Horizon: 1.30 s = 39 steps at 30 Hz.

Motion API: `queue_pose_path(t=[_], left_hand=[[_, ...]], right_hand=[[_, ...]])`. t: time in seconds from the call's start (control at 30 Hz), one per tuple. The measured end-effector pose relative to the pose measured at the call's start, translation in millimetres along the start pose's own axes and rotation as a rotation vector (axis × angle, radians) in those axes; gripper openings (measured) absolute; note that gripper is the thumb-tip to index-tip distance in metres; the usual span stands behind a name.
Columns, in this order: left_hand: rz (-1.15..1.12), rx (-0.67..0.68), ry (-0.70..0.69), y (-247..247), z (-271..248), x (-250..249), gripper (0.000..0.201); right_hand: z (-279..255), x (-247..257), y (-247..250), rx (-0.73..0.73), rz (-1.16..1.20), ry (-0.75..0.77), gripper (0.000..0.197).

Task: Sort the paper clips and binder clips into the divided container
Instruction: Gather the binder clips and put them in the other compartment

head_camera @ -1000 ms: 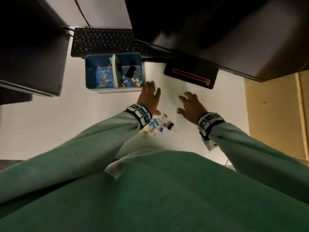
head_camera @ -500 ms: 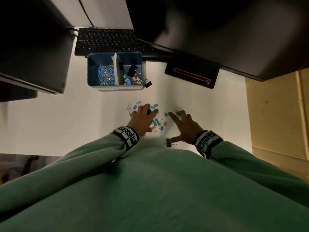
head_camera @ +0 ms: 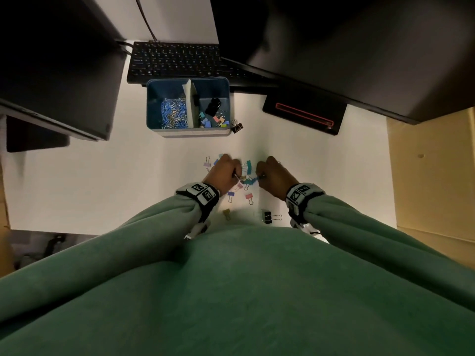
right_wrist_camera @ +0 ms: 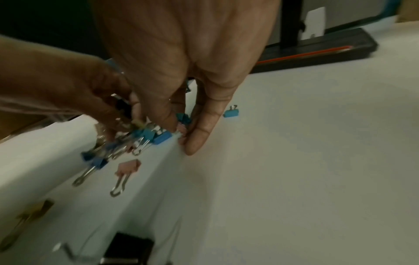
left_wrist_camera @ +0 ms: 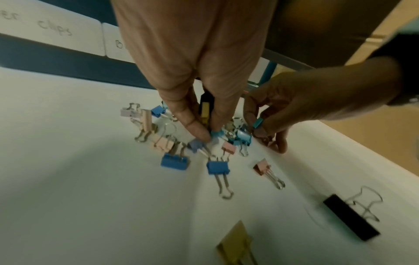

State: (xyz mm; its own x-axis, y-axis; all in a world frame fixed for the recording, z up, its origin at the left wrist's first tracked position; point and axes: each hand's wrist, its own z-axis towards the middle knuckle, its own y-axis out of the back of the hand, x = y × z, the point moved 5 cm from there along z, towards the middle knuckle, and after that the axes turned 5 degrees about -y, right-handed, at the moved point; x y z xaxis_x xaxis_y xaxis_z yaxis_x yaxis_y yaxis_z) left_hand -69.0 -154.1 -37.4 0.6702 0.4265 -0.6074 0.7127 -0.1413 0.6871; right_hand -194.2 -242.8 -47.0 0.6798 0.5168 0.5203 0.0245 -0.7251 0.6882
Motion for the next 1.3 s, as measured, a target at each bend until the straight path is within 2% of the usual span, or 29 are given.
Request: queue_pose_path(t=[0.1, 0.17, 0.3, 0.4, 0.5, 0.57, 0.67, 0.73, 0.87, 0.97, 1.07, 1.17, 1.23, 1.3], left_hand=[[-0.121, -0.011, 0.041, 18.0, -7.2, 2.8, 0.011], [-0.169, -0.039, 0.031, 36.8, -13.1, 0.7, 0.008], [-0.314, -0.247, 0.030, 91.6, -12.5, -7.9, 0.010], [-0.316, -0.395, 0.068, 133.2, 7.8, -9.5, 0.009], [-0.156, -0.358, 0.111, 150.5, 25.9, -5.7, 0.027], [-0.020, -0.346, 0.098, 149.3, 22.9, -6.2, 0.047], [0.024, -0.422, 0.041, 130.4, -10.7, -10.0, 0.057], [0.004, -0.336, 0.058, 98.5, -37.6, -2.3, 0.069], [0.164, 0.028, 0.152, 19.0, -73.6, 33.4, 0.123], [0.352, 0.077, 0.117, -11.6, -75.5, 39.4, 0.137], [0.364, 0.055, 0.065, -18.9, -60.9, 30.2, 0.130], [0.239, 0.021, 0.033, -14.3, -46.1, 25.1, 0.099], [0.201, -0.024, -0.003, -10.8, -38.8, 25.9, 0.075], [0.160, -0.061, -0.020, -6.2, -33.9, 26.6, 0.053]], right_hand=[[-1.5, -13.2, 15.4, -0.001, 0.329, -0.124, 0.005], [-1.1, -16.7, 26.5, -0.002, 0.422, -0.164, 0.010], [14.4, 19.2, 56.5, 0.006, 0.638, -0.092, 0.017], [45.2, 68.8, 82.5, -0.136, 0.765, -0.018, 0.020], [67.0, 111.3, 97.7, -0.250, 0.579, 0.008, 0.015], [68.9, 121.2, 98.4, -0.243, 0.328, 0.039, 0.031], [40.6, 105.3, 90.7, -0.234, 0.100, 0.132, 0.052], [8.3, 79.7, 74.7, -0.138, 0.007, 0.141, 0.054], [-63.6, 18.2, 18.1, 0.210, -0.232, 0.113, 0.078], [-92.8, -9.3, -21.8, 0.338, -0.372, 0.113, 0.085], [-87.9, -9.8, -38.1, 0.285, -0.347, 0.122, 0.057], [-67.7, 0.2, -33.9, 0.198, -0.234, 0.093, 0.033], [-53.9, 3.7, -27.4, 0.137, -0.179, 0.083, 0.032], [-42.7, 6.6, -18.7, 0.066, -0.160, 0.060, 0.041]])
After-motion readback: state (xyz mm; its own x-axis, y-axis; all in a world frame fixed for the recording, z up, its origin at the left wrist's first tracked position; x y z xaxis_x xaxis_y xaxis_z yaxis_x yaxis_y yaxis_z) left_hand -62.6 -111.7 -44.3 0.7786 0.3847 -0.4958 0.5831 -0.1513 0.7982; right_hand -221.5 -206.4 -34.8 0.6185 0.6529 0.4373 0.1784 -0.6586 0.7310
